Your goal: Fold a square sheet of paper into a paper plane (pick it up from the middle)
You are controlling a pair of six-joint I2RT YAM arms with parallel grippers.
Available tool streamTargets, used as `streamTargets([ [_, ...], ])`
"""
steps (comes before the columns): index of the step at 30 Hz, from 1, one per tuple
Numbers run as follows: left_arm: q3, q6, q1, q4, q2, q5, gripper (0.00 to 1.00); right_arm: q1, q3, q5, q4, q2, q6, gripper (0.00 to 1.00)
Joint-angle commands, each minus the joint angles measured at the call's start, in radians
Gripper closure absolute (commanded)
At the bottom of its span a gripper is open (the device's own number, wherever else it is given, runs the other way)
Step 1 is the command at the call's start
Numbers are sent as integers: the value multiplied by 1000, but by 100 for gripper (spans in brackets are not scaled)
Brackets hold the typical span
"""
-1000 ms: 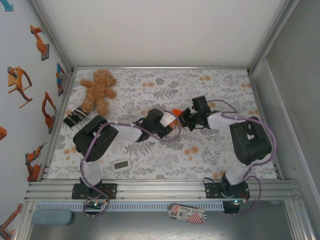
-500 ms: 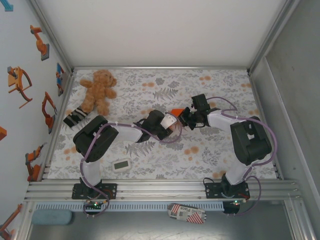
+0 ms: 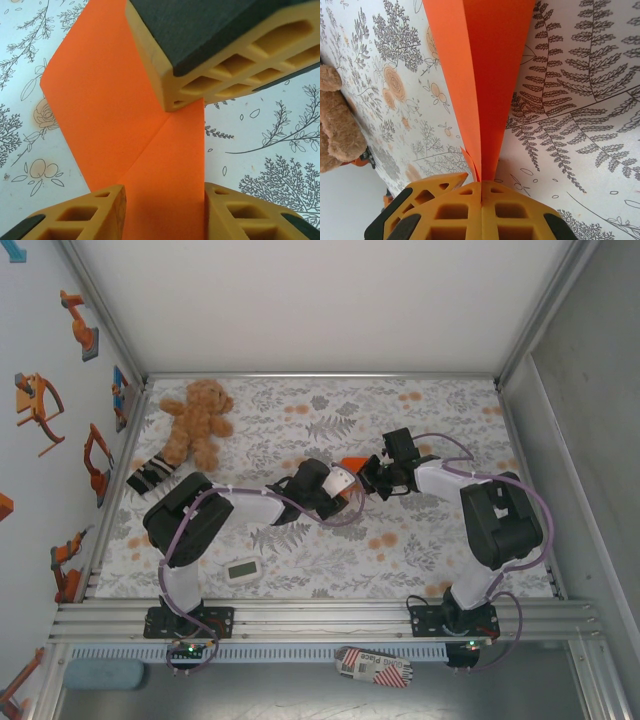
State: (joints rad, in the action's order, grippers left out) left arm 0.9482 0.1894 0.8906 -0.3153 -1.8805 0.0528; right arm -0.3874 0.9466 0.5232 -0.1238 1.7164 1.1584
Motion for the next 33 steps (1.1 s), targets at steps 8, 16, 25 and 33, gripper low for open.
streamTargets([
  [8,17,-10,7,21,-3,-11,69,-4,32,-5,-30,10,-14,100],
  [16,16,-14,5,12,-13,-18,80,-2,36,0,-32,2,-9,87],
  [25,-12,-74,-16,-30,-7,33,90,29,43,-67,-78,-55,-41,50],
  [33,-18,-178,-60,-40,4,149,93,78,47,-145,-127,-114,-127,42],
])
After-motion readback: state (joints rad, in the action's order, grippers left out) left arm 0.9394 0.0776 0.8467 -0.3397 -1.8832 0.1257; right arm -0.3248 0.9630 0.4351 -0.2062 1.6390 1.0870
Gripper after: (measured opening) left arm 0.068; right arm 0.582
